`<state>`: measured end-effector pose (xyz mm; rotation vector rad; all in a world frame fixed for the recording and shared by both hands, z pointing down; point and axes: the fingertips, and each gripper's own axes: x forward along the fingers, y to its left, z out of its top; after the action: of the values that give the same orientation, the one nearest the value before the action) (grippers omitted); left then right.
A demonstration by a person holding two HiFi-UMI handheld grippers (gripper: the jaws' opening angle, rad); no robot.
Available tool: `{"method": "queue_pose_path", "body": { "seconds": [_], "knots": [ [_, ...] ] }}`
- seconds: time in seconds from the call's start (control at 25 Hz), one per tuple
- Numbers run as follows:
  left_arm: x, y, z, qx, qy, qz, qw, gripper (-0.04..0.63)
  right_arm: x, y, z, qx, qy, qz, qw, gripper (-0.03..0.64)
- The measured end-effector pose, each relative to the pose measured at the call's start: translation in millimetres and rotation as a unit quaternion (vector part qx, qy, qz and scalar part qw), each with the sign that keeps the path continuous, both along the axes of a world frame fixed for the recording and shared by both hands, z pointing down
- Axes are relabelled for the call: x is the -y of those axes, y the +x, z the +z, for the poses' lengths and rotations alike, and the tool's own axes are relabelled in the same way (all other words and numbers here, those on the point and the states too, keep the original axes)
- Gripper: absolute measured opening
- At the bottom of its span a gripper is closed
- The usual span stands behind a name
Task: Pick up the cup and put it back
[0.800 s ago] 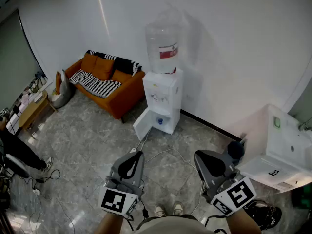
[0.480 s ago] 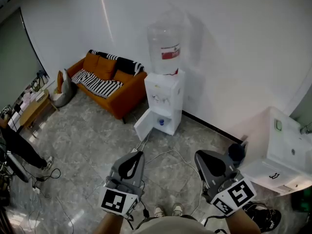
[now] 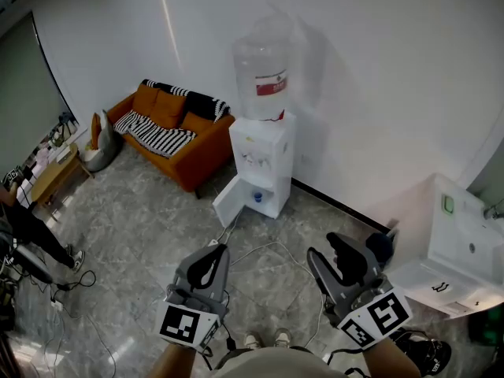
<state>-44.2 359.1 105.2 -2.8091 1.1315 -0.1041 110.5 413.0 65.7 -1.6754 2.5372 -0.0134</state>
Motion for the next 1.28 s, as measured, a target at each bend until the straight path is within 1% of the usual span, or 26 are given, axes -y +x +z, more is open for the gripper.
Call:
{"method": "queue_pose_path", "body": {
  "seconds": [0.08,0.36,0.52,0.68,0.8,0.88,1.0,1.04,1.16,1.28],
  "knots": [
    [-1.1,4.2,0.8,0.002,0.000,-0.003,1.0000,0.002,-0.2,4.7,2.3,-0.006,-0.003,-0.001,1.000,0.179],
    [-1.0,13.5,6.2,0.006,0.010,-0.023,0.9997,0.002,2.7,17.1,13.2,-0.002,-0.003,-0.023,1.000,0.178],
    [6.8,13.3,12.0,0.005,0.006,-0.035,0.9993,0.002,16.1,20.3,20.7,-0.005,-0.009,-0.035,0.999,0.178],
    [25.6,12.6,19.7,0.002,0.008,-0.044,0.9990,0.002,37.6,22.9,30.6,-0.006,-0.010,-0.038,0.999,0.178],
    [44.5,13.7,24.9,0.003,0.010,-0.044,0.9990,0.002,57.3,21.9,37.0,-0.001,-0.009,-0.043,0.999,0.178],
    [60.7,13.1,29.6,0.000,0.003,-0.042,0.9991,0.002,73.0,19.6,42.5,0.000,-0.012,-0.047,0.999,0.178],
    [93.1,10.6,34.0,-0.026,-0.018,-0.038,0.9988,0.002,103.6,17.2,47.7,-0.003,-0.016,-0.046,0.999,0.178],
    [104.3,8.8,34.3,-0.028,-0.019,-0.039,0.9987,0.002,114.5,15.8,49.0,-0.004,-0.017,-0.045,0.999,0.178],
    [138.8,3.2,35.1,-0.018,-0.009,-0.039,0.9991,0.002,150.0,10.4,53.8,-0.002,-0.023,-0.042,0.999,0.178],
    [177.6,-3.7,37.3,-0.015,-0.010,-0.035,0.9992,0.002,189.0,2.5,57.0,0.000,-0.030,-0.038,0.999,0.178]
  ]
}}
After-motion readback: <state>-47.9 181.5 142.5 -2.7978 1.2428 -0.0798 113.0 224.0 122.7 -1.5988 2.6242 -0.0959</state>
